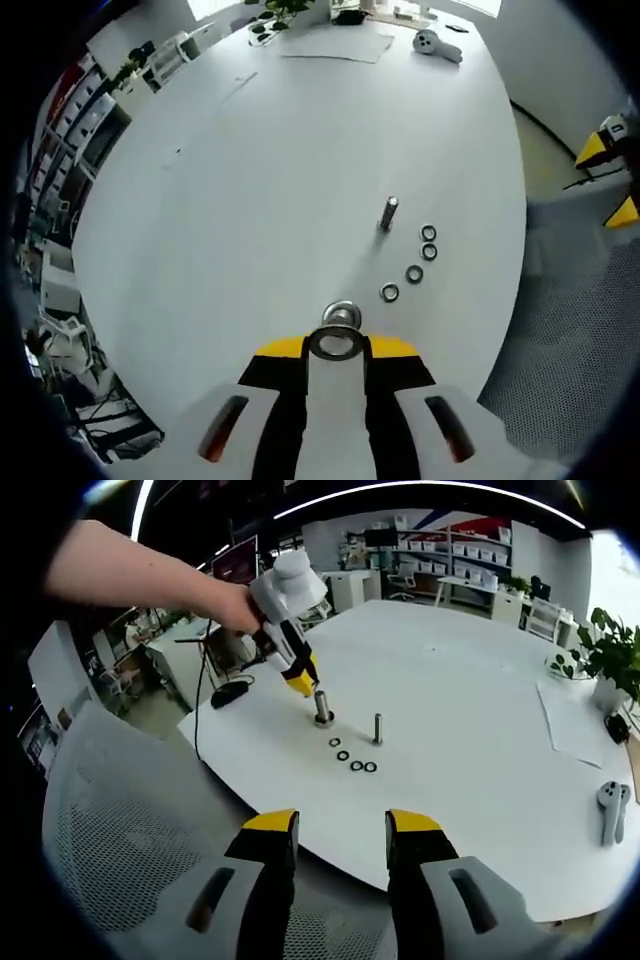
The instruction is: Place the washer onto the threaded stud by aligning its center hole with the stud, sliding it down to the base, and recovering from edge contact or off-axis alignment until the washer reaches the visible bottom stop.
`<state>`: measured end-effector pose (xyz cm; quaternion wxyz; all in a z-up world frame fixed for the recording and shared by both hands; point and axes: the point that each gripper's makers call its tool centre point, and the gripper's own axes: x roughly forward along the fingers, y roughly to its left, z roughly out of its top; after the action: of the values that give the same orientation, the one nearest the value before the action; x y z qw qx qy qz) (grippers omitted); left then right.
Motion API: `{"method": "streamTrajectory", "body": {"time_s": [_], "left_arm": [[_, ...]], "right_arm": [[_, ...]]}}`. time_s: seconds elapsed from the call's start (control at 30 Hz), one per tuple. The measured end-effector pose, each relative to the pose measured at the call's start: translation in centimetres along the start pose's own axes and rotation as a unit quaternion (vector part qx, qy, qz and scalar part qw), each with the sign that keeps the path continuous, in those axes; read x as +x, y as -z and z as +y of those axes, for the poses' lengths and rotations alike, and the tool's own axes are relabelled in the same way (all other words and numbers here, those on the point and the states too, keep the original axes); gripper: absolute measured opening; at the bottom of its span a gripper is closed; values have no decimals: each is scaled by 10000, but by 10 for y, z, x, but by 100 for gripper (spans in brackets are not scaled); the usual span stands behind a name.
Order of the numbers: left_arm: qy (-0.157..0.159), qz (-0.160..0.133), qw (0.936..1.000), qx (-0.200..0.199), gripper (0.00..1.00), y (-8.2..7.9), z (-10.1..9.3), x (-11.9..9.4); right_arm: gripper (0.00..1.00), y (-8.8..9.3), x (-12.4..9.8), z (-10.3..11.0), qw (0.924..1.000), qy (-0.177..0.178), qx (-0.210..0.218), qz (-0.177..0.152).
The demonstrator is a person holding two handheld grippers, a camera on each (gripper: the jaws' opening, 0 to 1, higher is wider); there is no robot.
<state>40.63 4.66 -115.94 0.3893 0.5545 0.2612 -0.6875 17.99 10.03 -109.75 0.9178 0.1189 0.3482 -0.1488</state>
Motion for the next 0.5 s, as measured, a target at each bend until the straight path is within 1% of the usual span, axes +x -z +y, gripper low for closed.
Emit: {"method": "streamTrajectory", "body": {"time_s": [0.1,0.2,0.23,0.27,0.3,0.33,0.37,0.4,0.43,0.47,0.5], "left_arm": [[31,141,9997,183,18,-3,1,5],[68,167,9996,220,18,-7,3,10],[94,193,9994,256,18,-8,2,11],[111,268,9991,301,18,-8,6,15],[139,231,9987,441,10,-11,5,15],[229,-257,9984,445,0,-32,1,16],[138,393,9987,278,0,-16,5,9],[167,267,9988,375,0,-20,4,13],[241,311,9984,417,0,-18,1,15],[228,377,9982,399,0,-16,4,18],[29,129,9985,529,0,-22,10,16]], "right_arm": [[37,0,2,-1,10000,9,7,-3],[37,0,0,-1,10000,23,15,-14],[37,0,0,-1,10000,26,18,-16],[37,0,0,-1,10000,30,19,-14],[37,0,1,-3,10000,41,14,-9],[37,0,1,-3,10000,44,15,-13],[37,-1,-1,-2,10000,47,24,-17],[37,-1,-2,-2,10000,51,30,-17],[37,0,-2,-2,10000,56,26,-17],[37,0,-2,-2,10000,59,19,-10],[37,0,-1,-3,10000,60,14,-11]]}}
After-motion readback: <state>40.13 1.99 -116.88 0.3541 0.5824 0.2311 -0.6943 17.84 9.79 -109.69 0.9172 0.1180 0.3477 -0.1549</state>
